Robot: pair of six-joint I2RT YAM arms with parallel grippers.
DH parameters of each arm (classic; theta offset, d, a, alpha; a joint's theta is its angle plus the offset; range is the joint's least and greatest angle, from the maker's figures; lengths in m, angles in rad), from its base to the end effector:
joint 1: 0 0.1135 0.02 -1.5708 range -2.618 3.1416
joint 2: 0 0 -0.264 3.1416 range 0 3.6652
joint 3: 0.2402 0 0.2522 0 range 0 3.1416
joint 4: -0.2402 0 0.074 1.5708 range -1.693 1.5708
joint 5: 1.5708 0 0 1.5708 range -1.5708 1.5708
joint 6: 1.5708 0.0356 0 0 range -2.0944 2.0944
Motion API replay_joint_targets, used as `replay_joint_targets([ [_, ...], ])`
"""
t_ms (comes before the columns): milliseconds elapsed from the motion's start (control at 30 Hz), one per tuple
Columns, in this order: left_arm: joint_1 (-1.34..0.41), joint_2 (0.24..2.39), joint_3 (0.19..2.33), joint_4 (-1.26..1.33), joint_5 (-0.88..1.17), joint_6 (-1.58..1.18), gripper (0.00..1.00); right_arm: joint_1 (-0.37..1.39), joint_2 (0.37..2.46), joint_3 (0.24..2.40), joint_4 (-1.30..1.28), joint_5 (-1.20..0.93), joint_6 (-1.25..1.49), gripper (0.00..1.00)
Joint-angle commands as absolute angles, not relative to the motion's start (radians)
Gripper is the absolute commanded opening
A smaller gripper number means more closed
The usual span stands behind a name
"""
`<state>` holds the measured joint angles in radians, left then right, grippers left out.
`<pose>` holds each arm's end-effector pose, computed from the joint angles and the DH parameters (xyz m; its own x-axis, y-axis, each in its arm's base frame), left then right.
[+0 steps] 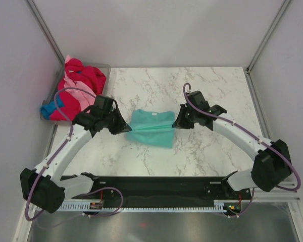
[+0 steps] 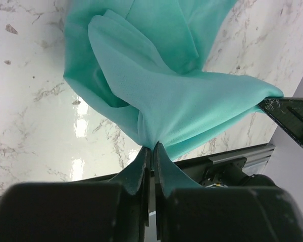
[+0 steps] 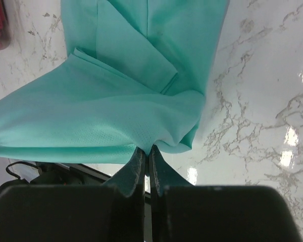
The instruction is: Fold and stack the t-shirts
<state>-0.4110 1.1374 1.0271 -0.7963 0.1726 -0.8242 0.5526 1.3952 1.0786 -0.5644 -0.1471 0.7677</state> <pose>0.2051 -0.0961 0.2999 -0.8504 -0.4182 -0.3194 -0.1966 0.8155 -0.5443 0.2482 0.1592 0.2699 -0.8881 0.2594 -0.3794 0.0253 0.8518 0.5233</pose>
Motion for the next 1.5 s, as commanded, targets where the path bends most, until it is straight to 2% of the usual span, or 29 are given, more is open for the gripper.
replay_joint_targets([
  [0,-0.356,1.218,1.088,-0.792,0.239,-0.720,0.06,0.503,1.460,1.155,-0.548,-0.172,0.687,0.00],
  [167,-0.315,1.422,1.192,-0.753,0.273,-0.680,0.02,0.460,1.578,1.227,-0.540,-0.205,0.655,0.00],
  [700,-0.206,1.956,1.614,-0.753,0.330,-0.597,0.02,0.348,1.989,1.577,-0.535,-0.308,0.568,0.00],
  [900,-0.196,2.123,1.788,-0.790,0.316,-0.574,0.03,0.313,2.120,1.673,-0.537,-0.334,0.569,0.00],
  [967,-0.193,2.181,1.828,-0.798,0.324,-0.568,0.07,0.304,2.132,1.686,-0.535,-0.344,0.571,0.00],
  [1000,-0.193,2.201,1.877,-0.814,0.336,-0.558,0.10,0.302,2.140,1.696,-0.535,-0.345,0.571,0.10],
  [1033,-0.192,2.219,1.905,-0.825,0.339,-0.554,0.22,0.298,2.144,1.703,-0.537,-0.345,0.569,0.20],
  [1067,-0.192,2.255,1.936,-0.836,0.345,-0.548,0.25,0.296,2.148,1.710,-0.538,-0.351,0.568,0.34],
  [1100,-0.192,2.269,1.971,-0.853,0.341,-0.537,0.30,0.293,2.151,1.729,-0.540,-0.353,0.568,0.58],
  [1133,-0.190,2.279,2.050,-0.900,0.338,-0.534,0.41,0.281,2.152,1.745,-0.551,-0.353,0.561,0.65],
  [1167,-0.187,2.292,2.095,-0.919,0.339,-0.529,0.47,0.275,2.154,1.770,-0.566,-0.350,0.554,0.71],
  [1200,-0.186,2.299,2.182,-0.951,0.345,-0.517,0.53,0.267,2.152,1.825,-0.602,-0.339,0.548,0.76],
  [1233,-0.186,2.299,2.227,-0.965,0.342,-0.514,0.75,0.253,2.148,1.857,-0.623,-0.333,0.543,0.77],
  [1333,-0.183,2.269,2.354,-0.994,0.353,-0.492,0.97,0.241,2.106,1.962,-0.687,-0.299,0.520,0.82],
  [1467,-0.193,2.120,2.275,-0.993,0.334,-0.472,0.98,0.271,1.973,1.886,-0.664,-0.322,0.531,0.76],
])
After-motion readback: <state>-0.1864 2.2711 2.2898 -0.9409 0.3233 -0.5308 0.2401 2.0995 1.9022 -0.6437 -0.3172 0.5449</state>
